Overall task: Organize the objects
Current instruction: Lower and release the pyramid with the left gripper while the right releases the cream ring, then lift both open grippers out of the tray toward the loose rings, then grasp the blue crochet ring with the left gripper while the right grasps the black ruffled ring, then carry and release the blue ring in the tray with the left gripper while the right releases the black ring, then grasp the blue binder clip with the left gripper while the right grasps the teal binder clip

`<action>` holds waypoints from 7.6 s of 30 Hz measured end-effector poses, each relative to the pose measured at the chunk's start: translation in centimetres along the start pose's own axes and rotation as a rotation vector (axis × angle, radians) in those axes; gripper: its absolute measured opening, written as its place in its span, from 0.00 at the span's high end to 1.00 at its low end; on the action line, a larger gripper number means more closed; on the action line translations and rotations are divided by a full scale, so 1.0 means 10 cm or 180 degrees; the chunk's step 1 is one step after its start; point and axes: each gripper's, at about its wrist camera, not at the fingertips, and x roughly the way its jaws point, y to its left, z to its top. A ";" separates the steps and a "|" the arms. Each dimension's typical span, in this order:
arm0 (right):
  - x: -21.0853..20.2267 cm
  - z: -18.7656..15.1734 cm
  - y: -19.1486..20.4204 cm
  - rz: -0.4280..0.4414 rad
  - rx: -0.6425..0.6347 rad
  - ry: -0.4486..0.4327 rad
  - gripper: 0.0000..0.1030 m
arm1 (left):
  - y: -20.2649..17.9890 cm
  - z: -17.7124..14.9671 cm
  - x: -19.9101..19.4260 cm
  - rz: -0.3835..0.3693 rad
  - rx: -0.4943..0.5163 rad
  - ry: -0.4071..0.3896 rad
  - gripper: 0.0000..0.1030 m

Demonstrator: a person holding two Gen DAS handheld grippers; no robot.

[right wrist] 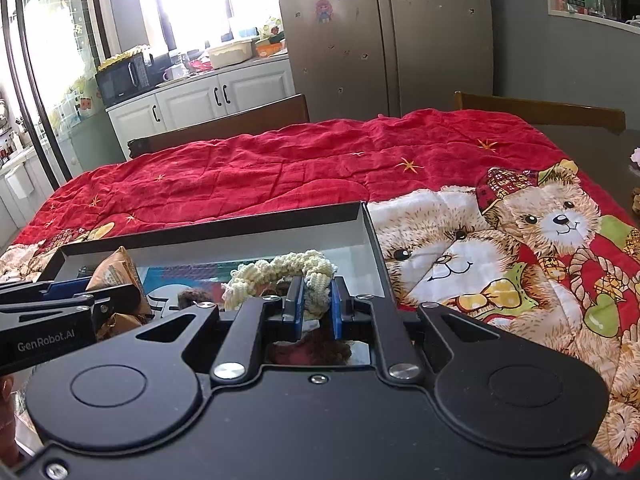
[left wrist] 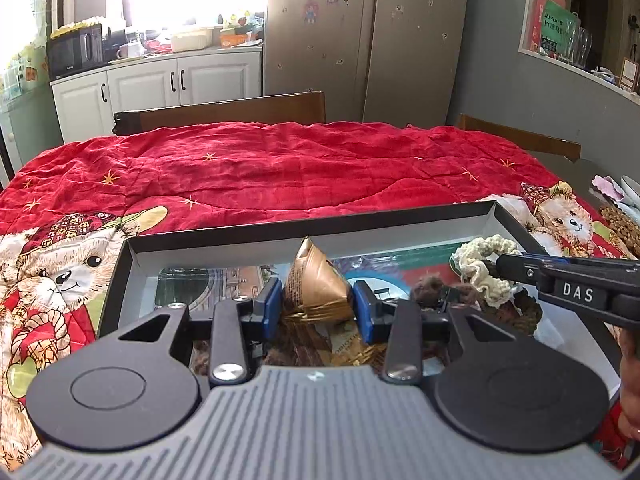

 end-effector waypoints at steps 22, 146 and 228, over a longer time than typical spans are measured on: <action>-0.04 0.00 0.05 0.0024 -0.0096 -0.0058 0.69 | 0.02 0.01 -0.05 -0.0007 -0.0017 -0.0087 0.42; -1.52 -1.25 0.45 0.0634 -0.0952 -0.0005 0.86 | 0.48 -1.26 -1.62 -0.0519 -0.0063 -0.0174 0.88; -1.49 -0.61 0.07 0.0162 -0.0472 -0.0351 0.55 | -0.06 -0.93 -1.40 -0.0320 0.0129 -0.0480 0.24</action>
